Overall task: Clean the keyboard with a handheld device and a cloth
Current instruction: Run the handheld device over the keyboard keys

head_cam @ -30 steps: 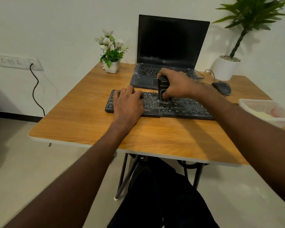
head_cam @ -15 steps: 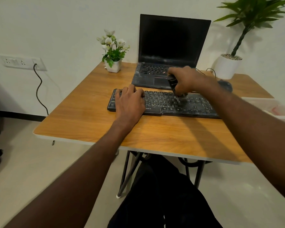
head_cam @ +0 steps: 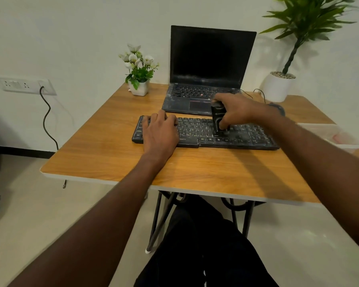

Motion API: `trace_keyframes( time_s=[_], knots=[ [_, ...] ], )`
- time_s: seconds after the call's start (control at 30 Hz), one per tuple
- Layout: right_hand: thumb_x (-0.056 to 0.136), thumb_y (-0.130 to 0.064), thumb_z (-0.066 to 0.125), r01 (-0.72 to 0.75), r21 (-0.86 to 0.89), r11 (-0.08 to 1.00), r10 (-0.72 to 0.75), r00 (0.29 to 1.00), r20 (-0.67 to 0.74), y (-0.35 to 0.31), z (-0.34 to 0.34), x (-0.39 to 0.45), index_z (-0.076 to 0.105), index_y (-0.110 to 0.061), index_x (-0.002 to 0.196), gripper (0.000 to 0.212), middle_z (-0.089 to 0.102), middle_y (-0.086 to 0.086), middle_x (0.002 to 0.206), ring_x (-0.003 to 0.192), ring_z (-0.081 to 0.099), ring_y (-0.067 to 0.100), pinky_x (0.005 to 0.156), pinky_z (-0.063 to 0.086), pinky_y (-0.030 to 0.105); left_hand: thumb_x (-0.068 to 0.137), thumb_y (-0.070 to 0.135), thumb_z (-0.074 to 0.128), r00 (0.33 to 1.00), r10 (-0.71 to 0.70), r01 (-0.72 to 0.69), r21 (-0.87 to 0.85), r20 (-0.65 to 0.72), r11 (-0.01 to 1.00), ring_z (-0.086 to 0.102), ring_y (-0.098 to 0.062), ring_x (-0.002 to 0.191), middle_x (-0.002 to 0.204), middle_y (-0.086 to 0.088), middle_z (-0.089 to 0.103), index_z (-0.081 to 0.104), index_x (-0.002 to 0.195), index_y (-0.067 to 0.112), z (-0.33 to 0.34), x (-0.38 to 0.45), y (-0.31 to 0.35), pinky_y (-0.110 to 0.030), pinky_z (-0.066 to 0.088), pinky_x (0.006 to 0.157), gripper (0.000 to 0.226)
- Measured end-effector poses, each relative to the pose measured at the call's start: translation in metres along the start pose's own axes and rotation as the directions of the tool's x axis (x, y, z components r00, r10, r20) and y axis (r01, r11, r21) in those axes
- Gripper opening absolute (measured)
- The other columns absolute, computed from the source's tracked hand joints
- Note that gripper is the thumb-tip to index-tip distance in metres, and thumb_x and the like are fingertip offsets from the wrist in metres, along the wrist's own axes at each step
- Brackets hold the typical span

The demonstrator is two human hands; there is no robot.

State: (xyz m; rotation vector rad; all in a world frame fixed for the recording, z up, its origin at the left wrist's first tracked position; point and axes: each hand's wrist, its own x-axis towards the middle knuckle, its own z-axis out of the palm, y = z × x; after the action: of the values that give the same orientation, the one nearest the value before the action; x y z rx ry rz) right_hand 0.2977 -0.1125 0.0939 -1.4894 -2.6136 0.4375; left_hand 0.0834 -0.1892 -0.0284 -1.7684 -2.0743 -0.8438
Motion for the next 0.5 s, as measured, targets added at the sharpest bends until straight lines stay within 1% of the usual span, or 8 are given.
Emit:
trace_keyframes(
  time_s=[0.07, 0.1, 0.17, 0.27, 0.33, 0.4, 0.47, 0.5],
  knots=[
    [0.077, -0.005, 0.082, -0.043, -0.065, 0.997, 0.049, 0.993, 0.103, 0.004, -0.013, -0.003, 0.049, -0.023, 0.125, 0.061, 0.057, 0.002, 0.107, 0.100, 0.058, 0.024, 0.069, 0.048, 0.028, 0.104, 0.025, 0.052, 1.000, -0.005, 0.005, 0.004, 0.002, 1.000, 0.056, -0.029, 0.118, 0.124, -0.006, 0.061, 0.070, 0.120, 0.024, 0.000, 0.000, 0.001, -0.052, 0.033, 0.116, 0.024],
    [0.076, -0.006, 0.082, -0.053, -0.119, 0.992, 0.064, 0.993, 0.095, 0.005, -0.017, -0.004, 0.049, -0.023, 0.125, 0.062, 0.056, 0.003, 0.108, 0.101, 0.057, 0.024, 0.073, 0.048, 0.031, 0.104, 0.025, 0.052, 1.000, -0.004, 0.004, 0.006, 0.007, 1.000, 0.056, -0.030, 0.119, 0.124, -0.007, 0.061, 0.070, 0.121, 0.024, -0.001, 0.001, 0.002, -0.052, 0.033, 0.116, 0.024],
    [0.075, -0.008, 0.084, -0.028, -0.128, 0.991, 0.024, 0.999, -0.035, 0.007, -0.014, -0.004, 0.049, -0.022, 0.125, 0.063, 0.056, 0.003, 0.109, 0.103, 0.056, 0.024, 0.077, 0.046, 0.034, 0.105, 0.024, 0.052, 1.000, 0.002, -0.002, 0.011, 0.020, 1.000, 0.055, -0.030, 0.121, 0.126, -0.007, 0.060, 0.069, 0.122, 0.024, -0.001, 0.001, 0.002, -0.053, 0.032, 0.117, 0.024],
    [0.076, -0.008, 0.084, 0.021, 0.072, 0.997, -0.009, 0.986, -0.165, 0.010, 0.003, -0.003, 0.048, -0.020, 0.128, 0.065, 0.056, 0.002, 0.111, 0.103, 0.058, 0.022, 0.074, 0.049, 0.027, 0.105, 0.026, 0.053, 1.000, 0.005, -0.005, 0.016, 0.026, 1.000, 0.055, -0.030, 0.122, 0.128, -0.007, 0.060, 0.068, 0.123, 0.024, 0.000, 0.001, 0.001, -0.054, 0.031, 0.118, 0.024],
    [0.077, -0.007, 0.083, -0.006, 0.047, 0.999, 0.010, 0.997, -0.082, 0.012, 0.002, -0.004, 0.047, -0.020, 0.129, 0.065, 0.056, 0.004, 0.110, 0.099, 0.059, 0.022, 0.063, 0.046, 0.022, 0.105, 0.026, 0.053, 1.000, 0.006, -0.006, 0.017, 0.026, 1.000, 0.055, -0.030, 0.122, 0.127, -0.007, 0.060, 0.068, 0.123, 0.025, 0.000, 0.000, 0.001, -0.055, 0.031, 0.118, 0.023],
    [0.077, -0.008, 0.082, -0.062, -0.100, 0.993, 0.063, 0.998, 0.008, 0.011, -0.009, -0.005, 0.047, -0.022, 0.126, 0.062, 0.056, 0.006, 0.110, 0.097, 0.057, 0.023, 0.059, 0.043, 0.023, 0.105, 0.026, 0.052, 1.000, 0.001, -0.002, 0.015, 0.027, 1.000, 0.056, -0.030, 0.121, 0.125, -0.007, 0.060, 0.068, 0.122, 0.025, 0.000, 0.000, 0.001, -0.055, 0.031, 0.118, 0.023],
    [0.076, -0.010, 0.083, -0.079, -0.159, 0.984, 0.067, 0.995, -0.079, 0.011, -0.012, -0.007, 0.049, -0.021, 0.126, 0.061, 0.056, 0.007, 0.112, 0.098, 0.056, 0.023, 0.065, 0.044, 0.027, 0.105, 0.026, 0.052, 0.999, 0.002, -0.002, 0.017, 0.032, 1.000, 0.056, -0.030, 0.121, 0.125, -0.006, 0.060, 0.068, 0.122, 0.025, 0.000, 0.000, 0.001, -0.055, 0.031, 0.118, 0.023],
    [0.077, -0.011, 0.083, -0.067, -0.120, 0.990, 0.049, 0.988, -0.146, 0.011, -0.009, -0.008, 0.049, -0.019, 0.128, 0.062, 0.057, 0.007, 0.113, 0.099, 0.055, 0.022, 0.069, 0.045, 0.029, 0.105, 0.026, 0.052, 1.000, 0.002, -0.003, 0.017, 0.029, 1.000, 0.056, -0.030, 0.120, 0.125, -0.007, 0.060, 0.068, 0.122, 0.025, 0.000, 0.001, 0.001, -0.055, 0.030, 0.118, 0.023]
  ],
)
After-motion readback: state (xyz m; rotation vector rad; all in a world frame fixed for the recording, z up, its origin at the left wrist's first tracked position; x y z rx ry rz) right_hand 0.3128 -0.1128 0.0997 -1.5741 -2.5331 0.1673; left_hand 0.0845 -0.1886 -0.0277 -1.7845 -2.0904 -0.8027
